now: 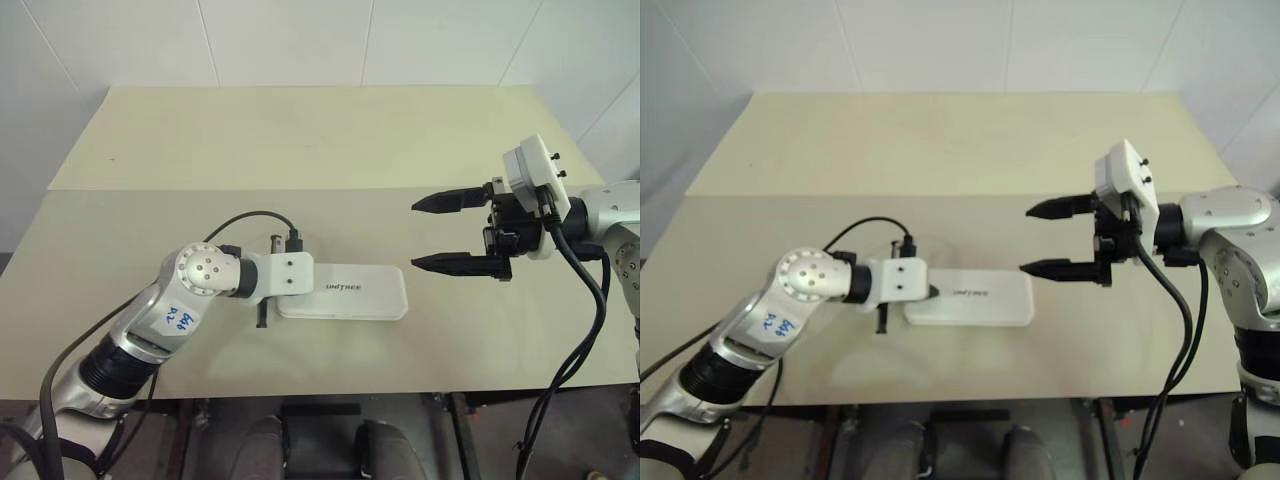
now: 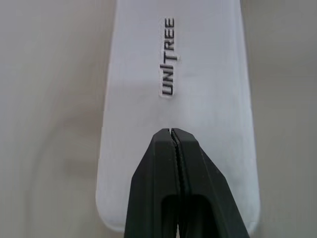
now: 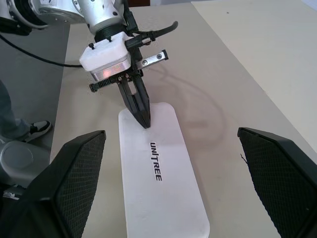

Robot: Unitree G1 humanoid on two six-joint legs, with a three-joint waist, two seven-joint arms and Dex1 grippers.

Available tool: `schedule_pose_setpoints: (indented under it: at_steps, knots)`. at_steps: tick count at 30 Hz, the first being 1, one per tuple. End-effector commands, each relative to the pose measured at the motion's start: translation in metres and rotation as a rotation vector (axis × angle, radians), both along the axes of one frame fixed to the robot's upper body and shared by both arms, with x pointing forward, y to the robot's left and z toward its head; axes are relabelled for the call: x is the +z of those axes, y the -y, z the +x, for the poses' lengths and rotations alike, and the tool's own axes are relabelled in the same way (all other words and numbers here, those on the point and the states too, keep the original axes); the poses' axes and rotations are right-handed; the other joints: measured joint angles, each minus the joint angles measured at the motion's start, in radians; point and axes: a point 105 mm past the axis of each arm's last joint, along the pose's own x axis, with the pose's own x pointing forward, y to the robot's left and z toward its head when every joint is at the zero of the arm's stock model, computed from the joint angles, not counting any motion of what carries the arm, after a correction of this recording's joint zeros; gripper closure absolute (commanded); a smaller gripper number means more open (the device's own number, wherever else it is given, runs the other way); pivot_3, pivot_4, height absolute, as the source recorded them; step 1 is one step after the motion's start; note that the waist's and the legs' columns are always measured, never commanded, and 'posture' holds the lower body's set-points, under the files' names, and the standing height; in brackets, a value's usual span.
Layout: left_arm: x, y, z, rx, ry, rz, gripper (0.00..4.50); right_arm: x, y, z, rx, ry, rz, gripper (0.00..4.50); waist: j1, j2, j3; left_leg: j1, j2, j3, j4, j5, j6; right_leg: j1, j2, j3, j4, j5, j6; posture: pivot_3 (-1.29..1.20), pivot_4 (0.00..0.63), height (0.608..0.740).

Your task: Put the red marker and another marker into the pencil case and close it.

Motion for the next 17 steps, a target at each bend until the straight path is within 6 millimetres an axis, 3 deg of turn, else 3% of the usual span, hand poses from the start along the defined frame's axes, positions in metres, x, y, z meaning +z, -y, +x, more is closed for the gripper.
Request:
schedule_pose_setpoints:
  at_steps: [1,4,6,8,13,16,17]
  knots:
    - [0.04,-0.007,-0.005,0.035,-0.04,-0.207,4.45,0.009,0.002,-0.002,0.01,0.043,0.009,0.0,-0.002,-0.001,0.001,-0.001,0.0,0.0,0.0,0.0,0.0,-0.001,0.0,0.0,0.0,0.0,0.0,0.0,0.15,0.74]
    - [0.085,-0.033,-0.015,0.041,-0.054,-0.402,4.45,0.008,0.008,0.004,-0.018,0.031,0.027,0.0,-0.008,-0.002,0.001,-0.002,0.001,0.0,-0.001,0.0,0.0,-0.003,0.0,0.0,0.0,0.0,0.0,0.0,0.15,0.74]
    - [0.103,-0.073,-0.008,0.188,-0.001,-0.46,4.45,0.01,0.021,0.018,-0.099,0.025,0.079,0.0,-0.014,-0.002,0.001,-0.001,0.001,0.0,-0.001,0.0,0.0,-0.003,0.0,0.0,0.0,0.0,0.0,0.0,0.15,0.74]
    - [0.109,-0.112,-0.002,0.351,0.041,-0.478,4.45,0.012,0.036,0.032,-0.19,0.03,0.115,0.0,-0.016,-0.002,0.001,0.0,0.001,0.001,-0.002,0.0,-0.001,-0.002,0.001,0.0,0.0,0.0,0.0,0.0,0.15,0.74]
    - [0.102,-0.241,0.016,0.956,0.178,-0.529,4.45,-0.003,0.092,0.08,-0.553,0.062,0.167,0.0,-0.016,-0.002,0.001,0.0,0.001,0.002,-0.002,0.0,-0.001,-0.003,0.0,0.0,0.0,0.0,0.0,0.0,0.15,0.74]
    - [0.085,-0.32,0.012,1.402,0.271,-0.568,4.45,-0.016,0.144,0.11,-0.867,0.09,0.236,0.0,-0.014,-0.003,0.002,-0.001,0.0,0.002,-0.002,0.0,-0.001,-0.003,-0.001,0.0,-0.001,0.0,0.0,0.0,0.15,0.74]
    - [0.078,-0.336,0.006,1.511,0.289,-0.58,4.45,-0.021,0.16,0.115,-0.963,0.094,0.252,0.0,-0.014,-0.003,0.002,-0.001,0.0,0.002,-0.002,0.0,-0.001,-0.004,-0.001,0.0,-0.001,0.0,0.0,0.0,0.15,0.74]
